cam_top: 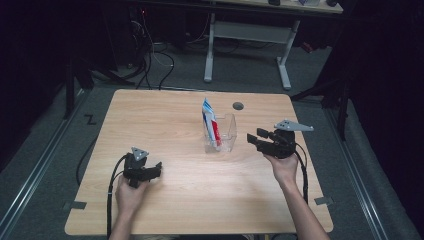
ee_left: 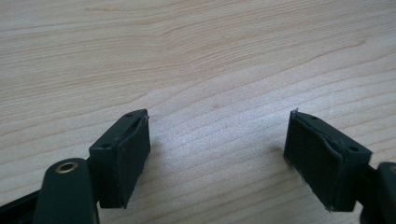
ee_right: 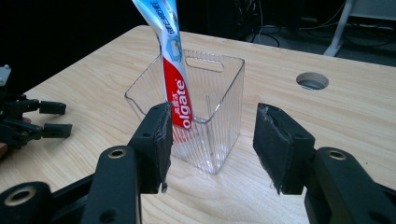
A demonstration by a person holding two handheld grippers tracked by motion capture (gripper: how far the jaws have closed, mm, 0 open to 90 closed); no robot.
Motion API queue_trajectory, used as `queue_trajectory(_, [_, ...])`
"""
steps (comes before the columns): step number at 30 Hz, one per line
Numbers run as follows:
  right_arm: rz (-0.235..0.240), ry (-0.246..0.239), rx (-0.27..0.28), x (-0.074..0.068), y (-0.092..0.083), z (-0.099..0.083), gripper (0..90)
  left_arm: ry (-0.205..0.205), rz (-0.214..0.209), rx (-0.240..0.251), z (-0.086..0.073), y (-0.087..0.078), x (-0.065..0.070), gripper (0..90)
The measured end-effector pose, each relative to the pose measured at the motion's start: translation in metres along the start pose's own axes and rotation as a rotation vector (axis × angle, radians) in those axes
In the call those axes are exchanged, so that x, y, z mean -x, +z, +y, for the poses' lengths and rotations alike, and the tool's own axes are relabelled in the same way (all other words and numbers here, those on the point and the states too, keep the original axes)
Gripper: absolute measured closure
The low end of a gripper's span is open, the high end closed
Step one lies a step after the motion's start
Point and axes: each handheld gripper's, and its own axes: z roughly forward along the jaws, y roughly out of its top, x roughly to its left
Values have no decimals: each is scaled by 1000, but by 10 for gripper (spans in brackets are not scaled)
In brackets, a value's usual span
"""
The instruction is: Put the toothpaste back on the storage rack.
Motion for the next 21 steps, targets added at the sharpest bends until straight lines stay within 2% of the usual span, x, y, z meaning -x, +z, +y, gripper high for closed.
queue_trajectory(21, [7, 33, -13, 3, 0, -22, 473, 0, 0, 0, 0, 0, 0, 229])
